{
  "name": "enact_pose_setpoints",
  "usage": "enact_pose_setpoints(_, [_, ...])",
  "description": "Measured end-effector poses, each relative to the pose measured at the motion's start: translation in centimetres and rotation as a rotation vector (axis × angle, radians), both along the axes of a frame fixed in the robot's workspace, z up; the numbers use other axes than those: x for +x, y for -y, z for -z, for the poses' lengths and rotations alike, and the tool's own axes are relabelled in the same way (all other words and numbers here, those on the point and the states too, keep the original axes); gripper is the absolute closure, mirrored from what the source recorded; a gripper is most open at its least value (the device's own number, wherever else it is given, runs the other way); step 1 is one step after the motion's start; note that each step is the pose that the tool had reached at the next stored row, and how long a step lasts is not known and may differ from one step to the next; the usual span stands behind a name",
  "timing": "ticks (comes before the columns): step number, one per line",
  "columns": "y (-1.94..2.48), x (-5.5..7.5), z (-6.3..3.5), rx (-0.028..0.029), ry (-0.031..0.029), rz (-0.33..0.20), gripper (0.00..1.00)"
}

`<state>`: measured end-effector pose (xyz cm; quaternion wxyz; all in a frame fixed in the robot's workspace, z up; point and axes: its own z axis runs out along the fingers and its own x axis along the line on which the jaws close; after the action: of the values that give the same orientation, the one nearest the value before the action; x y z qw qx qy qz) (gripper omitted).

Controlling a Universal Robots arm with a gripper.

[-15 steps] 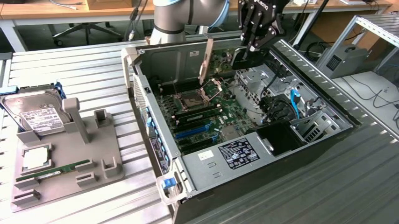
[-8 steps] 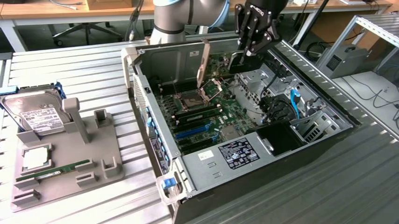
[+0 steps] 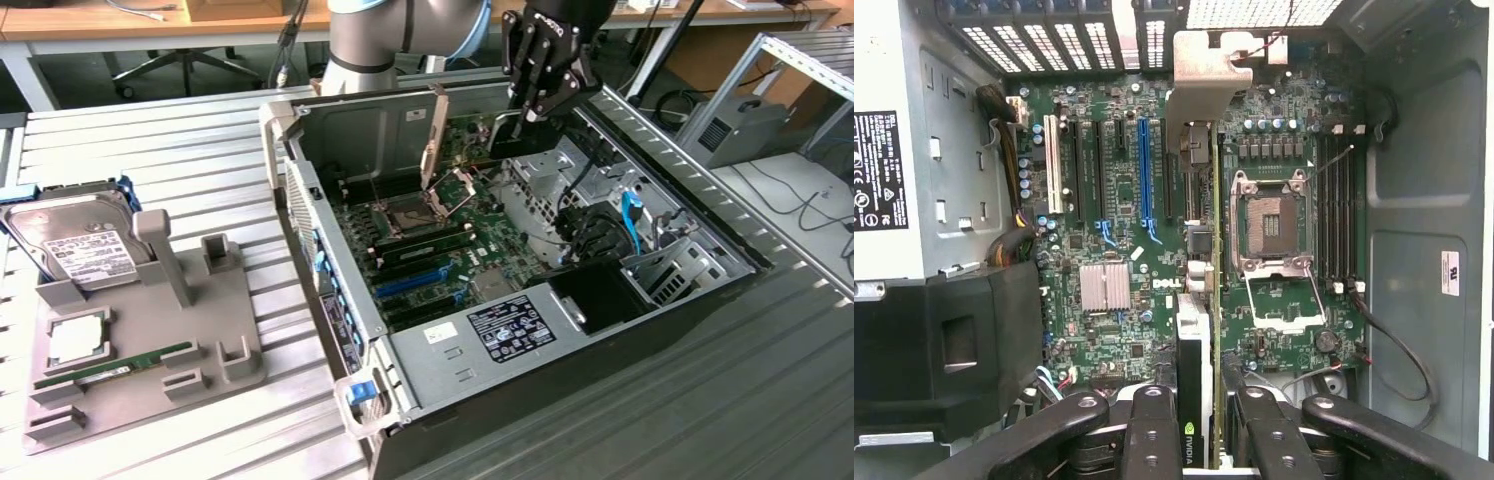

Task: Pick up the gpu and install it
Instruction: 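Insert the gpu into the slot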

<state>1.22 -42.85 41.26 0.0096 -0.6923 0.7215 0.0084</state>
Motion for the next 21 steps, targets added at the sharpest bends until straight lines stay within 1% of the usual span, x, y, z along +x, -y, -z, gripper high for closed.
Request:
enact_pose_setpoints(7, [-0.02, 0.0, 0.07, 0.0, 0.0, 0.0, 0.73])
enact_pose_setpoints(10, [-0.01, -0.1, 0.36, 0.0, 0.0, 0.0, 0.73])
enact_pose_setpoints(14, [-0.01, -0.3, 1.01, 0.0, 0.0, 0.0, 0.73])
enact_pose_setpoints(19, [-0.01, -0.5, 2.37, 0.0, 0.0, 0.0, 0.73])
enact_pose_setpoints(21, [-0.01, -0.7, 2.78, 0.0001, 0.0, 0.0, 0.73])
